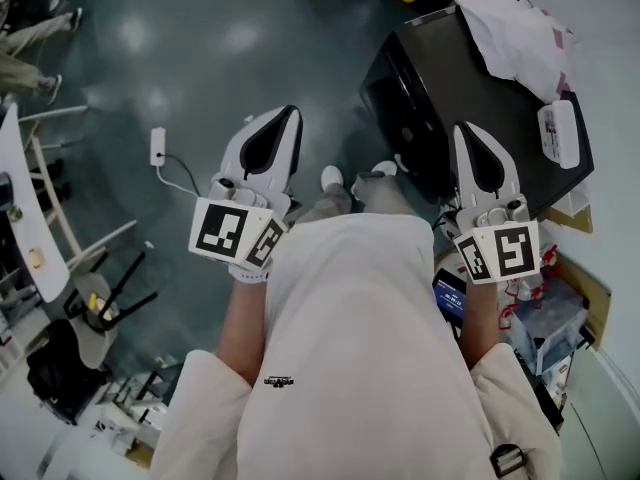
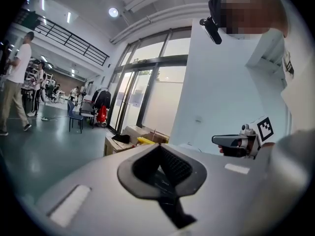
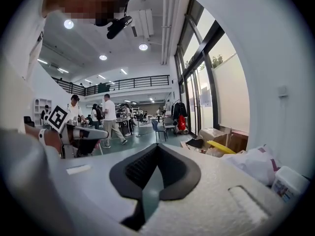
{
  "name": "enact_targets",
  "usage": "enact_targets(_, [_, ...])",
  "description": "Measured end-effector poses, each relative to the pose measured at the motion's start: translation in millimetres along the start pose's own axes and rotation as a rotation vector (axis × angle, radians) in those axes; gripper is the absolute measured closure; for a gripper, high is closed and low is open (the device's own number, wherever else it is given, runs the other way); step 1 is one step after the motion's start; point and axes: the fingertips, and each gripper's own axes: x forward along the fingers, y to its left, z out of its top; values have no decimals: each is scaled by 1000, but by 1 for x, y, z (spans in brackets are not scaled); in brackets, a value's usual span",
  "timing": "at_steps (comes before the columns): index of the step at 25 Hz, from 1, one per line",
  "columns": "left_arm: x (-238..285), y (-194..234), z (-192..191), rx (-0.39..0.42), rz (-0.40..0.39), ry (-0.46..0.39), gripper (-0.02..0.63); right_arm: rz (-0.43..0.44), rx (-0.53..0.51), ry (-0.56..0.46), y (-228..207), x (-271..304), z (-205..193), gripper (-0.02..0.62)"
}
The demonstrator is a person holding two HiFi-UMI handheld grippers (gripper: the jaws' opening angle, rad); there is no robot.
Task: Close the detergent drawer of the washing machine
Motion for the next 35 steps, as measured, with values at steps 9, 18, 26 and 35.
enact_targets(9, [-25,5,18,60,36,-9,589,-55,-33,-36,-6,-13,16,594])
enact_targets(18, [-33,2,28,70,46,-38,589,-86,-21,-53,-11,-23,18,594])
enact_targets(26, [-36,6,34,67,43,-54,589,-98,-18,-38,-9,-26,17,594])
enact_targets(35, [-36,11,38,56,30,-69,589,-66,-3,-29,6,-24,18,594])
